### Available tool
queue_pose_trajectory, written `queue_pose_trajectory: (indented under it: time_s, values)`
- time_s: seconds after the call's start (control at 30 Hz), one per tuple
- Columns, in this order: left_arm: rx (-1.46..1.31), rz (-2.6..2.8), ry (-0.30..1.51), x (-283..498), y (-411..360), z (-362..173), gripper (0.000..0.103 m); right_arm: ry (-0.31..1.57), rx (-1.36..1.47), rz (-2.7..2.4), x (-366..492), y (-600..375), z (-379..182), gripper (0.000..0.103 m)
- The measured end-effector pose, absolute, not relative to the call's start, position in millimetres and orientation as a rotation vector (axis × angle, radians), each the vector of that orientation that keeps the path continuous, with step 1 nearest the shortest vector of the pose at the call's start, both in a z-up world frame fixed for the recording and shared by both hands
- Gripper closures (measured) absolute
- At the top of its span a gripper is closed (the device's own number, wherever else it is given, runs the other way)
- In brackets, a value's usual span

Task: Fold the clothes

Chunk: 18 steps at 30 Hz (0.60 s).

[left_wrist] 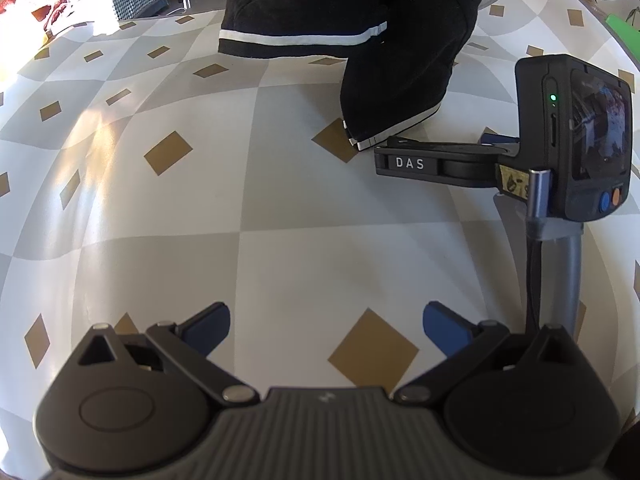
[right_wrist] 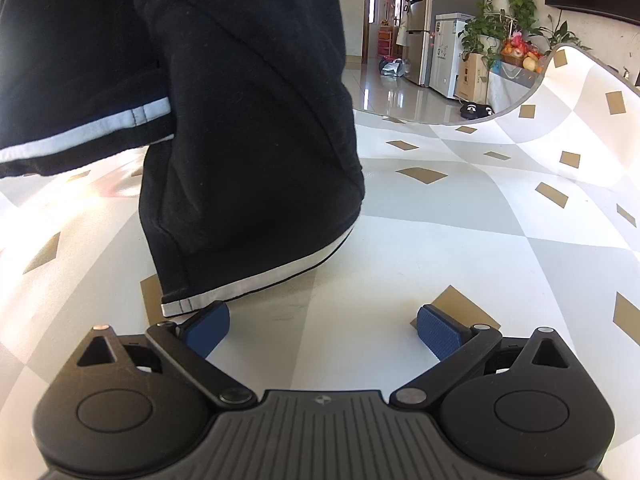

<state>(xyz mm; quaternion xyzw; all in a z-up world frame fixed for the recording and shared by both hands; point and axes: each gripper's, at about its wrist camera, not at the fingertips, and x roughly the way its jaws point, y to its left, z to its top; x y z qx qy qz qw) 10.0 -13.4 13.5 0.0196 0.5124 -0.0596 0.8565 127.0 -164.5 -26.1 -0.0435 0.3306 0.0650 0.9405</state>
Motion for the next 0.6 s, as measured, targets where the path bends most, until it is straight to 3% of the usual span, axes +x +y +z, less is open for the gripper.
queue_pose_trajectory:
  time_s: [0.6]
  values:
    - [0.044, -0.123, 1.091, 9.5, -14.9, 10.4, 0.0, 0.675, -0.089, 0.133, 127.2, -164.5, -26.1, 0.002]
